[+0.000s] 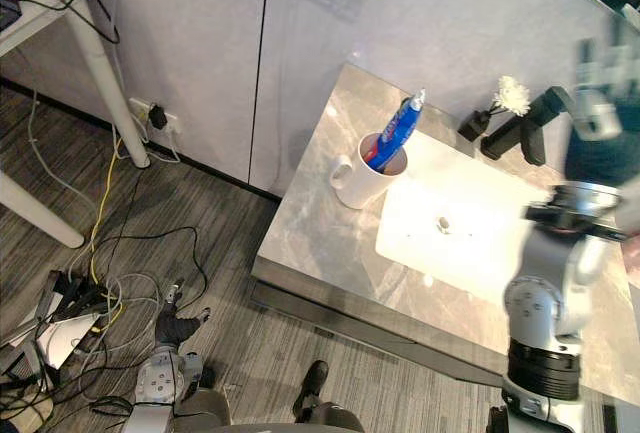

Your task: Organize washtable

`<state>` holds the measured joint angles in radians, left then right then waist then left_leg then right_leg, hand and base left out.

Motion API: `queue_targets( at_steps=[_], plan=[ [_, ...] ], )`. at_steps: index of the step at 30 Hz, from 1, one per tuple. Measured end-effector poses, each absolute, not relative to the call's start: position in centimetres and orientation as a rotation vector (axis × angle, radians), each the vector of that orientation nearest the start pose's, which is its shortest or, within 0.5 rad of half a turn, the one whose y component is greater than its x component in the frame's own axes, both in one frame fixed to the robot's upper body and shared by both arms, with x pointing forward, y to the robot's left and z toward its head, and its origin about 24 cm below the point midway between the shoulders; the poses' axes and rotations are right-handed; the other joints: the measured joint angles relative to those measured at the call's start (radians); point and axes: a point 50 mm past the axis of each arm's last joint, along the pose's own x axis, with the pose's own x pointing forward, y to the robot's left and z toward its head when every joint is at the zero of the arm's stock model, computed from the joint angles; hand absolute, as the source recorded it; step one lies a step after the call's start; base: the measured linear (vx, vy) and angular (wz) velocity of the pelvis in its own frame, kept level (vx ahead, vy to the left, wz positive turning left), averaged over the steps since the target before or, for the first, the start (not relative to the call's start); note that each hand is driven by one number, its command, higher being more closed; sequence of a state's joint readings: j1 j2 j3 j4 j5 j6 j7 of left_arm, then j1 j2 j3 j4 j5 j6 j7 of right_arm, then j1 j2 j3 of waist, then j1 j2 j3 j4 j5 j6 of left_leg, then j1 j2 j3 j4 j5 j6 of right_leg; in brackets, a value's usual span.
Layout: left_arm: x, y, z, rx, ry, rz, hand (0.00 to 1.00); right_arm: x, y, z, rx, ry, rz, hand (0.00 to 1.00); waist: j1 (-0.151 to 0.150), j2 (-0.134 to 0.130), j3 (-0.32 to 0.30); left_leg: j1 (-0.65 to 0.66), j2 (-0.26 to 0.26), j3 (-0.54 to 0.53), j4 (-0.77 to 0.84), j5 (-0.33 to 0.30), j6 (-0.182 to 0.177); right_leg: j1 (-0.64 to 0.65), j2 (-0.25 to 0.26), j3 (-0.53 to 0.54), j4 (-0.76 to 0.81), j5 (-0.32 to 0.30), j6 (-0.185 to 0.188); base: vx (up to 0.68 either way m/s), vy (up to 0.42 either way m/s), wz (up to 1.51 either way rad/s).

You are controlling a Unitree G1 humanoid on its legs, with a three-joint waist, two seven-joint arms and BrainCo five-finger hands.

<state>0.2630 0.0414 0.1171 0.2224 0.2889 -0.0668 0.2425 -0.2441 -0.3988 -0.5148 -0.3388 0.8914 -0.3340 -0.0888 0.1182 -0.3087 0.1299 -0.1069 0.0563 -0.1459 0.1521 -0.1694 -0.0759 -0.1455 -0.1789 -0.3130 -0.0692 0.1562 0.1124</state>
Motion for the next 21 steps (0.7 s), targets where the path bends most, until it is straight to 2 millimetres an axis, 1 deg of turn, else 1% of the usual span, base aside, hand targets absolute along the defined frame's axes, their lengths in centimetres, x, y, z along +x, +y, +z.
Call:
queue_targets(
  at_steps=[1, 2, 3, 4, 5, 6, 7, 8, 9, 10, 11, 13, 14, 15, 16, 17, 18, 19, 20, 21],
  plan=[
    [16.8, 21.4, -5.3, 0.373, 0.409, 0.358, 0.00, 19.4, -31.5, 24.4, 0.475, -1.163, -0.357, 0.00, -0.006, 0.005, -0.002, 0.001, 0.000, 0.007, 0.005, -0.003, 0.002, -0.001, 0.000, 0.007, 0.001, 0.000, -0.001, -0.04, 0.009, -0.19],
    [16.7, 21.5, -5.5, 0.374, 0.420, 0.365, 0.00, 18.7, -32.1, 24.4, 0.461, -1.186, -0.418, 0.00, -0.011, 0.008, -0.005, 0.004, 0.000, 0.011, 0.005, -0.004, 0.002, -0.001, 0.000, 0.011, 0.002, 0.001, -0.001, -0.02, 0.010, -0.13],
    [16.2, 21.8, -6.0, 0.375, 0.449, 0.378, 0.00, 17.6, -33.0, 24.4, 0.427, -1.220, -0.518, 0.00, -0.026, 0.019, -0.014, 0.007, -0.001, 0.014, 0.005, -0.005, 0.003, 0.000, 0.000, 0.013, 0.003, 0.001, -0.001, 0.00, 0.009, -0.13],
    [15.8, 21.9, -6.6, 0.376, 0.480, 0.386, 0.00, 16.4, -33.8, 24.2, 0.364, -1.232, -0.633, 0.00, -0.035, 0.033, -0.027, 0.011, 0.000, 0.019, 0.005, -0.007, 0.002, -0.001, 0.000, 0.018, 0.003, 0.000, -0.001, 0.01, 0.007, -0.12],
    [15.6, 21.9, -6.9, 0.376, 0.493, 0.388, 0.00, 15.9, -34.1, 24.0, 0.326, -1.228, -0.691, 0.00, -0.043, 0.040, -0.034, 0.013, 0.000, 0.021, 0.005, -0.008, 0.003, 0.000, 0.001, 0.019, 0.003, 0.000, -0.001, 0.02, 0.007, -0.13],
    [15.2, 22.0, -7.3, 0.376, 0.516, 0.390, 0.00, 15.1, -34.4, 23.6, 0.230, -1.198, -0.808, 0.00, -0.051, 0.058, -0.048, 0.016, 0.000, 0.026, 0.005, -0.010, 0.003, -0.001, 0.002, 0.023, 0.003, 0.000, -0.002, 0.02, 0.006, -0.19],
    [15.0, 22.0, -7.7, 0.373, 0.537, 0.391, 0.00, 14.6, -34.7, 22.9, 0.125, -1.144, -0.913, 0.00, -0.053, 0.076, -0.061, 0.021, 0.002, 0.039, 0.006, -0.015, 0.004, -0.002, 0.004, 0.036, 0.003, 0.000, -0.002, 0.01, 0.007, -0.25],
    [14.8, 22.0, -7.9, 0.371, 0.546, 0.391, 0.00, 14.4, -34.8, 22.4, 0.075, -1.103, -0.957, 0.00, -0.053, 0.085, -0.066, 0.027, 0.003, 0.045, 0.006, -0.017, 0.004, -0.002, 0.005, 0.043, 0.003, 0.000, -0.002, 0.01, 0.009, -0.31],
    [14.5, 21.9, -8.3, 0.362, 0.567, 0.394, 0.00, 14.0, -34.9, 21.0, -0.028, -0.992, -1.043, 0.00, -0.054, 0.104, -0.084, 0.034, 0.005, 0.056, 0.006, -0.021, 0.003, -0.001, 0.007, 0.052, 0.002, 0.000, -0.002, 0.01, 0.006, -0.25],
    [14.3, 21.8, -8.6, 0.346, 0.580, 0.402, 0.00, 13.7, -35.1, 19.7, -0.105, -0.894, -1.111, 0.00, -0.055, 0.116, -0.095, 0.039, 0.007, 0.063, 0.006, -0.023, 0.004, -0.001, 0.009, 0.058, 0.002, 0.000, -0.002, 0.02, 0.006, -0.31],
    [13.9, 21.7, -9.0, 0.311, 0.604, 0.424, 0.00, 13.0, -35.3, 16.9, -0.192, -0.707, -1.215, 0.00, -0.054, 0.133, -0.105, 0.052, 0.009, 0.075, 0.006, -0.028, 0.004, 0.005, 0.012, 0.071, 0.002, 0.000, -0.002, 0.01, 0.002, -0.23],
    [13.6, 21.5, -9.3, 0.283, 0.621, 0.433, 0.00, 12.0, -35.4, 14.6, -0.233, -0.557, -1.306, 0.00, -0.057, 0.143, -0.112, 0.060, 0.012, 0.082, 0.007, -0.031, 0.006, 0.009, 0.015, 0.074, 0.002, -0.001, -0.002, 0.00, -0.002, -0.17],
    [13.3, 21.3, -9.5, 0.263, 0.629, 0.440, 0.00, 11.1, -35.3, 12.0, -0.270, -0.401, -1.371, 0.00, -0.060, 0.150, -0.116, 0.074, 0.017, 0.095, 0.013, -0.038, 0.005, 0.020, 0.019, 0.081, 0.003, -0.002, -0.005, -0.01, -0.001, -0.21],
    [13.1, 21.0, -9.6, 0.247, 0.639, 0.444, 0.00, 10.3, -35.1, 10.3, -0.282, -0.296, -1.414, 0.00, -0.057, 0.156, -0.118, 0.083, 0.023, 0.105, 0.026, -0.049, 0.004, 0.030, 0.025, 0.088, 0.005, -0.005, -0.009, -0.02, 0.002, -0.36],
    [12.6, 20.7, -9.9, 0.231, 0.654, 0.447, 0.00, 9.2, -34.6, 8.3, -0.273, -0.184, -1.464, 0.00, -0.056, 0.167, -0.123, 0.093, 0.033, 0.126, 0.047, -0.068, 0.004, 0.040, 0.034, 0.098, 0.011, -0.016, -0.023, -0.06, 0.006, -0.39],
    [12.3, 20.5, -10.0, 0.211, 0.664, 0.451, 0.00, 8.3, -34.1, 7.0, -0.257, -0.113, -1.500, 0.00, -0.056, 0.176, -0.127, 0.095, 0.041, 0.136, 0.064, -0.085, 0.003, 0.047, 0.038, 0.095, 0.016, -0.025, -0.025, -0.06, 0.007, -0.43],
    [12.1, 20.2, -10.2, 0.200, 0.672, 0.453, 0.00, 7.5, -33.6, 5.9, -0.241, -0.049, -1.526, 0.00, -0.053, 0.185, -0.128, 0.105, 0.049, 0.153, 0.081, -0.100, 0.004, 0.055, 0.040, 0.094, 0.019, -0.033, -0.019, -0.06, 0.015, -0.52],
    [11.6, 19.9, -10.4, 0.182, 0.686, 0.458, 0.00, 7.1, -32.9, 4.5, -0.235, 0.024, -1.525, 0.00, -0.052, 0.200, -0.136, 0.113, 0.056, 0.178, 0.094, -0.114, 0.005, 0.052, 0.042, 0.081, 0.030, -0.035, -0.021, -0.02, 0.018, -0.62],
    [11.4, 19.6, -10.6, 0.167, 0.696, 0.458, 0.00, 7.0, -32.5, 3.0, -0.233, 0.100, -1.497, 0.00, -0.059, 0.209, -0.139, 0.123, 0.062, 0.200, 0.105, -0.124, 0.007, 0.052, 0.039, 0.067, 0.038, -0.034, -0.021, -0.02, 0.019, -0.60],
    [11.3, 19.5, -10.7, 0.162, 0.705, 0.454, 0.00, 7.0, -32.2, 2.2, -0.229, 0.143, -1.481, 0.00, -0.060, 0.213, -0.140, 0.126, 0.065, 0.211, 0.108, -0.128, 0.007, 0.050, 0.039, 0.067, 0.041, -0.034, -0.021, -0.02, 0.013, -0.52]
  ],
)
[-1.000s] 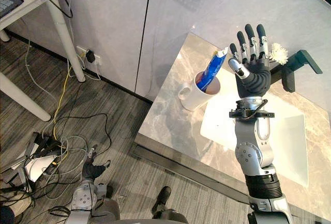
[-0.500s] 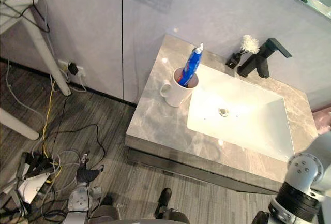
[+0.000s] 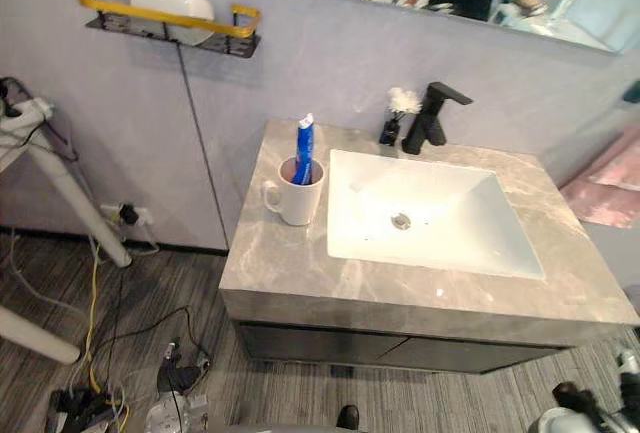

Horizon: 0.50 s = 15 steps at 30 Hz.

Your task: Organize washtable

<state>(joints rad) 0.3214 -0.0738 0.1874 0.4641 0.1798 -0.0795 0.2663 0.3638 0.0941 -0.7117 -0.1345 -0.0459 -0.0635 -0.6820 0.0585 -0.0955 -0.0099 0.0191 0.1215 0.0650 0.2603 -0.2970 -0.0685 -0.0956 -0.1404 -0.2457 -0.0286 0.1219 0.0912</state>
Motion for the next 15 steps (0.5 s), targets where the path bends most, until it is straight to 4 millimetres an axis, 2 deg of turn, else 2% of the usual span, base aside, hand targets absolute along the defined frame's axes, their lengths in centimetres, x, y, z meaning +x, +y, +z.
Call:
queue_targets(
  at_steps=[1, 2, 4, 5, 7, 8, 10, 13, 14, 15],
  plan=[
    [11.0, 19.4, -11.1, 0.146, 0.724, 0.457, 0.00, 7.2, -31.5, 0.3, -0.180, 0.220, -1.449, 0.00, -0.002, 0.003, 0.001, 0.012, 0.001, 0.019, 0.001, -0.004, 0.000, 0.000, 0.000, 0.001, 0.005, 0.002, -0.003, -0.02, 0.012, -0.37],
    [11.1, 19.3, -11.2, 0.138, 0.726, 0.458, 0.00, 7.3, -31.1, -0.6, -0.156, 0.256, -1.428, 0.00, -0.003, 0.004, 0.001, 0.017, 0.002, 0.026, 0.001, -0.006, -0.001, 0.000, 0.000, 0.001, 0.008, 0.003, -0.004, -0.02, 0.011, -0.32],
    [10.4, 18.9, -12.1, 0.100, 0.778, 0.467, 0.00, 6.9, -28.6, -4.6, -0.109, 0.436, -1.311, 0.00, -0.010, 0.009, 0.000, 0.033, 0.003, 0.035, -0.008, -0.006, -0.001, 0.002, -0.001, 0.004, 0.020, 0.010, -0.012, 0.00, -0.001, -0.11],
    [10.1, 18.9, -12.3, 0.091, 0.796, 0.477, 0.00, 6.6, -27.8, -5.8, -0.101, 0.500, -1.269, 0.00, -0.013, 0.012, -0.001, 0.037, 0.005, 0.038, -0.012, -0.006, -0.001, 0.002, -0.001, 0.005, 0.019, 0.010, -0.011, 0.02, -0.015, -0.10],
    [9.0, 18.7, -13.2, 0.066, 0.853, 0.511, 0.00, 4.0, -25.1, -10.5, -0.044, 0.778, -1.156, 0.00, -0.005, 0.040, -0.008, 0.049, 0.009, 0.048, -0.026, -0.005, -0.001, 0.006, -0.002, 0.011, 0.013, 0.011, -0.008, 0.05, -0.010, -0.10],
    [8.8, 18.7, -13.4, 0.055, 0.868, 0.522, 0.00, 2.5, -24.4, -11.9, -0.007, 0.876, -1.149, 0.00, 0.007, 0.055, -0.013, 0.053, 0.007, 0.049, -0.036, -0.004, -0.001, 0.008, -0.002, 0.010, 0.006, 0.013, -0.005, 0.07, 0.003, 0.01],
    [8.4, 18.6, -13.7, 0.044, 0.891, 0.546, 0.00, -0.8, -22.9, -14.1, 0.104, 1.073, -1.177, 0.00, 0.012, 0.079, -0.016, 0.074, 0.007, 0.038, -0.056, 0.000, -0.003, 0.037, -0.002, -0.002, -0.016, 0.018, 0.005, 0.08, 0.007, 0.13],
    [9.0, 18.9, -13.6, 0.004, 0.879, 0.598, 0.00, -3.2, -21.2, -15.5, 0.314, 1.189, -1.227, 0.00, 0.009, 0.108, -0.014, 0.082, 0.000, 0.013, -0.096, 0.022, -0.006, 0.055, -0.004, -0.031, -0.039, 0.022, 0.014, 0.06, -0.021, 0.26],
    [9.4, 18.9, -13.5, -0.010, 0.867, 0.606, 1.00, -3.3, -21.1, -15.6, 0.343, 1.191, -1.226, 0.00, 0.011, 0.111, -0.014, 0.083, -0.001, 0.008, -0.104, 0.026, -0.006, 0.058, -0.005, -0.036, -0.044, 0.022, 0.014, 0.04, -0.041, 0.32],
    [10.1, 19.3, -13.1, -0.036, 0.834, 0.632, 1.00, -2.8, -21.0, -15.7, 0.378, 1.175, -1.203, 0.00, 0.011, 0.111, -0.014, 0.083, -0.001, -0.004, -0.117, 0.036, -0.008, 0.061, -0.005, -0.051, -0.047, 0.022, 0.014, 0.03, -0.041, 0.33]
  ],
)
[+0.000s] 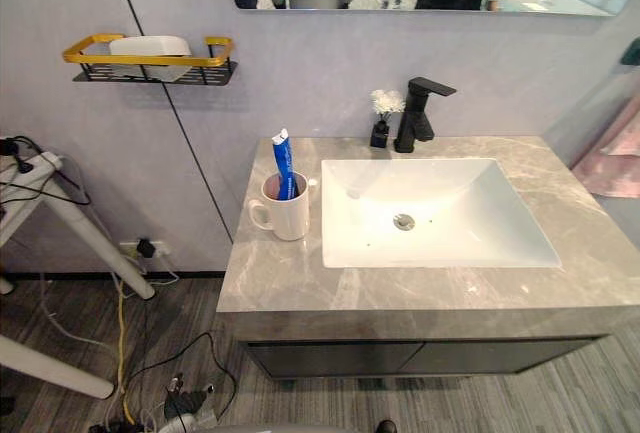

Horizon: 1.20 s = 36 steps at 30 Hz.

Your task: Organize washtable

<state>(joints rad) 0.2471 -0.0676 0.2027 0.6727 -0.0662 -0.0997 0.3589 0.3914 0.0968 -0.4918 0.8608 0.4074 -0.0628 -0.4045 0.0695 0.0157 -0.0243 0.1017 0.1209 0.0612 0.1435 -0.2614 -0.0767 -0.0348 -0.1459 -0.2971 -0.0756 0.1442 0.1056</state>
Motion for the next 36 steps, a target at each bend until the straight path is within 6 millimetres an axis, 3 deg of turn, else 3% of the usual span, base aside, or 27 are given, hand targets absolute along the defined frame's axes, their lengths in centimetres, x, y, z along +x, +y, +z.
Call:
queue_targets(
  at_steps=[4, 6, 11, 13, 14, 16, 19, 25, 29, 32, 36],
  plan=[
    [13.3, 21.0, -9.8, -0.082, 0.604, 0.705, 1.00, 0.0, -20.9, -16.1, 0.426, 1.129, -1.138, 0.00, 0.002, -0.022, 0.005, -0.001, 0.000, -0.038, -0.027, 0.033, -0.009, 0.026, 0.002, -0.053, -0.020, 0.000, -0.001, 0.01, -0.052, 0.39],
    [15.1, 22.2, -6.8, -0.089, 0.440, 0.762, 1.00, 2.3, -20.4, -16.3, 0.423, 1.103, -1.072, 0.00, 0.007, -0.038, 0.013, -0.007, 0.004, -0.038, -0.038, 0.051, -0.016, 0.032, 0.003, -0.071, -0.021, -0.004, -0.004, -0.02, -0.046, 0.34],
    [17.8, 22.9, 0.2, -0.055, 0.099, 0.794, 1.00, 2.6, -19.7, -16.5, 0.379, 1.128, -1.010, 0.00, 0.045, -0.039, 0.013, -0.030, 0.000, -0.057, -0.032, 0.062, -0.017, 0.033, -0.009, -0.106, -0.011, -0.016, -0.001, -0.02, -0.011, 0.25],
    [18.8, 22.2, 4.6, -0.018, -0.102, 0.762, 1.00, 2.4, -19.7, -16.5, 0.364, 1.130, -0.990, 0.00, 0.054, -0.036, 0.017, -0.038, -0.002, -0.064, -0.032, 0.064, -0.017, 0.033, -0.014, -0.119, -0.004, -0.025, -0.004, -0.02, 0.001, 0.20],
    [18.9, 21.9, 5.6, -0.012, -0.148, 0.748, 1.00, 2.4, -19.7, -16.6, 0.364, 1.127, -0.987, 0.00, 0.053, -0.039, 0.016, -0.038, -0.002, -0.068, -0.032, 0.064, -0.017, 0.033, -0.015, -0.121, -0.002, -0.026, -0.003, -0.02, -0.004, 0.14],
    [19.3, 19.8, 9.3, -0.027, -0.327, 0.650, 1.00, 2.4, -19.6, -16.6, 0.371, 1.127, -0.976, 0.00, 0.051, -0.041, 0.016, -0.039, -0.001, -0.082, -0.032, 0.064, -0.017, 0.038, -0.016, -0.134, 0.007, -0.035, 0.000, -0.01, -0.011, 0.16],
    [19.0, 16.9, 12.6, -0.099, -0.496, 0.502, 1.00, 2.4, -19.5, -16.7, 0.370, 1.128, -0.962, 0.00, 0.050, -0.042, 0.016, -0.039, 0.000, -0.087, -0.033, 0.064, -0.016, 0.042, -0.016, -0.141, 0.008, -0.037, 0.000, 0.00, -0.007, 0.08],
    [18.4, 13.4, 14.9, -0.335, -0.595, 0.157, 1.00, 2.8, -19.6, -16.6, 0.362, 1.106, -0.921, 0.00, 0.044, -0.040, 0.014, -0.053, 0.000, -0.089, -0.033, 0.067, -0.015, 0.028, -0.015, -0.142, 0.008, -0.039, -0.002, 0.00, 0.000, 0.00],
    [18.1, 10.4, 14.0, -0.613, -0.479, -0.151, 1.00, 3.0, -19.6, -16.6, 0.347, 1.102, -0.881, 0.00, 0.029, -0.044, 0.007, -0.068, 0.000, -0.085, -0.038, 0.075, -0.017, 0.010, -0.015, -0.139, 0.008, -0.038, -0.003, 0.00, 0.000, 0.00],
    [18.2, 8.6, 12.8, -0.680, -0.381, -0.278, 1.00, 3.3, -19.7, -16.6, 0.340, 1.096, -0.849, 0.00, 0.023, -0.039, 0.007, -0.070, 0.000, -0.078, -0.040, 0.082, -0.023, 0.004, -0.013, -0.133, 0.006, -0.034, 0.000, -0.01, -0.016, -0.08],
    [18.5, 6.6, 9.7, -0.667, -0.194, -0.382, 1.00, 3.5, -20.3, -16.5, 0.331, 1.089, -0.825, 0.00, 0.021, -0.025, 0.007, -0.071, 0.008, -0.036, -0.043, 0.086, -0.024, -0.021, 0.001, -0.094, -0.001, -0.022, -0.016, -0.02, -0.030, -0.27]
  ],
)
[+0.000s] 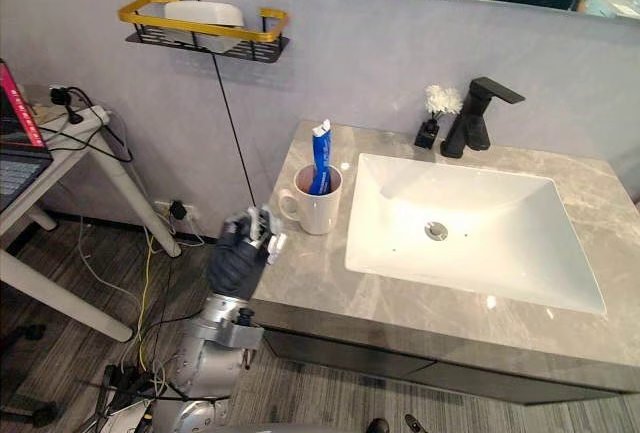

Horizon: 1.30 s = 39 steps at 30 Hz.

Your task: Organize washtable

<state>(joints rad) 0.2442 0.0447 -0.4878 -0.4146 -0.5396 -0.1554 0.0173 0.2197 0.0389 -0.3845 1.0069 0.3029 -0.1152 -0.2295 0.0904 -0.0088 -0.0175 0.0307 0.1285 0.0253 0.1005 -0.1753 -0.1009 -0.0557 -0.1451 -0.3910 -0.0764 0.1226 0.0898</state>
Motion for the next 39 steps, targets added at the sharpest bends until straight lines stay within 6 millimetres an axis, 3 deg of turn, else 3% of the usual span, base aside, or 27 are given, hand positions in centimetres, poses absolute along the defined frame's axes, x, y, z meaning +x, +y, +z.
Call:
queue_targets(
  at_steps=[5, 11, 16, 22, 39],
  plan=[
    [18.9, 6.0, 5.6, -0.478, -0.019, -0.417, 1.00, 4.7, -20.5, -16.4, 0.341, 1.065, -0.798, 0.00, -0.049, 0.016, 0.002, 0.027, 0.005, 0.034, -0.035, 0.000, 0.000, -0.003, 0.014, 0.033, -0.025, 0.025, -0.008, -0.03, -0.018, -0.23],
    [18.8, 6.2, 3.4, -0.323, 0.055, -0.430, 1.00, 4.8, -20.5, -16.3, 0.342, 1.054, -0.797, 0.00, -0.055, 0.008, 0.009, 0.043, 0.009, 0.067, -0.053, -0.003, 0.000, -0.011, 0.023, 0.062, -0.028, 0.027, -0.009, -0.03, -0.011, -0.15],
    [20.0, 7.2, 3.9, -0.224, -0.001, -0.382, 1.00, 5.5, -20.6, -16.0, 0.331, 1.021, -0.772, 0.00, -0.075, 0.024, 0.019, 0.050, 0.012, 0.080, -0.065, -0.002, 0.000, -0.018, 0.027, 0.071, -0.028, 0.027, -0.009, 0.02, -0.003, -0.07],
    [22.2, 9.6, 5.0, -0.144, -0.074, -0.205, 1.00, 5.8, -20.5, -15.5, 0.328, 0.978, -0.743, 0.00, -0.073, 0.026, 0.030, 0.041, 0.012, 0.104, -0.064, -0.003, 0.000, -0.040, 0.030, 0.091, -0.024, 0.028, -0.007, 0.03, 0.004, -0.09],
    [23.6, 9.1, 7.9, -0.242, -0.183, -0.085, 1.00, 6.0, -20.3, -14.9, 0.310, 0.932, -0.714, 0.00, -0.071, 0.014, 0.036, -0.035, 0.012, 0.143, -0.030, 0.020, -0.011, -0.117, 0.031, 0.120, -0.023, 0.046, -0.027, -0.03, -0.024, -0.05]
  ],
)
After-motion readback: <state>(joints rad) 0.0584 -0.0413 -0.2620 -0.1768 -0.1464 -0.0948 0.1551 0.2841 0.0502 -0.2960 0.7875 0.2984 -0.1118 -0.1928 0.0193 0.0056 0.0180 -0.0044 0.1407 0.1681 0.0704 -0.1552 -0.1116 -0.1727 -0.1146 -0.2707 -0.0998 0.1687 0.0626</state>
